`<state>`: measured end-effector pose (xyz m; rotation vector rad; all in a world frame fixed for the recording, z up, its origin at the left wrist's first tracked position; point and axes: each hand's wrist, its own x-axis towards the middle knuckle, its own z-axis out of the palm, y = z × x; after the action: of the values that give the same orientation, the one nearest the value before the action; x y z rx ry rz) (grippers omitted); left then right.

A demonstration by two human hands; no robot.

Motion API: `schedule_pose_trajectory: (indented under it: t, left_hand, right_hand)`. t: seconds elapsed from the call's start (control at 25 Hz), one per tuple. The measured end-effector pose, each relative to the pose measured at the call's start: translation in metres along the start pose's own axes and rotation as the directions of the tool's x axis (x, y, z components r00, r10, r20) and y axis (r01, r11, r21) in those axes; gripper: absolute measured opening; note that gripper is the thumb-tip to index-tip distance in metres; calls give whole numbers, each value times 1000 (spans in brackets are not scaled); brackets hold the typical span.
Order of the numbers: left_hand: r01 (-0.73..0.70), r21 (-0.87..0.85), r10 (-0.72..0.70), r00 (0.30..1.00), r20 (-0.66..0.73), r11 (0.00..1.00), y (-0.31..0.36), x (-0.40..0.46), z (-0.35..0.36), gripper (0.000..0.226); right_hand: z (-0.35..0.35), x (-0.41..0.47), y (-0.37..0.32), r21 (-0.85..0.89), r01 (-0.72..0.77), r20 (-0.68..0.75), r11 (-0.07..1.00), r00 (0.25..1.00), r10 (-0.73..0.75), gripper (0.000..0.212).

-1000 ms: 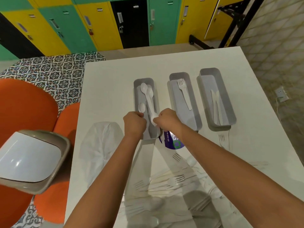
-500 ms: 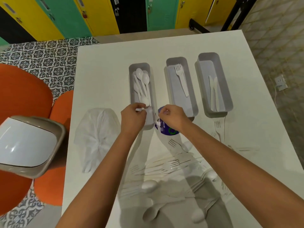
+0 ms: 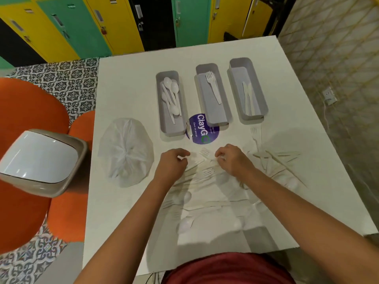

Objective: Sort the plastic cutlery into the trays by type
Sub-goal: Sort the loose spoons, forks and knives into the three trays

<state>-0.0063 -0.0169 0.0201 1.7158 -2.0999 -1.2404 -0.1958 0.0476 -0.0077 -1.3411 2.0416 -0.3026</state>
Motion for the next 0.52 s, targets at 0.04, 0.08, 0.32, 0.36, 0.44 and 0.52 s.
schedule_pose_trajectory:
  t: [0.04, 0.08, 0.32, 0.36, 0.44, 0.52]
  left_hand:
    - [1, 45, -2, 1000, 10, 999, -9, -7, 4, 25]
    - [5, 86, -6, 1000, 17, 996, -16, -13, 7, 26]
    - [-6, 408, -20, 998, 59, 913, -45, -43, 20, 33]
    - [-11, 427, -15, 998, 58, 904, -49, -46, 23, 34]
    - [-15, 436, -3, 999, 42, 900, -55, -49, 27, 36]
    - [-34, 462, 24, 999, 27, 886, -61, -48, 31, 37]
  right_hand:
    - [5, -9, 7, -88, 43, 5, 995, 999, -42, 26]
    - [9, -16, 12, -169, 75, 18, 983, 997, -73, 31]
    - [24, -43, 25, -375, 108, 52, 921, 994, -95, 36]
    - [25, -46, 26, -365, 103, 29, 925, 995, -100, 35]
    - [28, -50, 27, -355, 84, 9, 931, 996, -87, 32]
    - [30, -52, 26, -363, 67, 13, 929, 998, -67, 31]
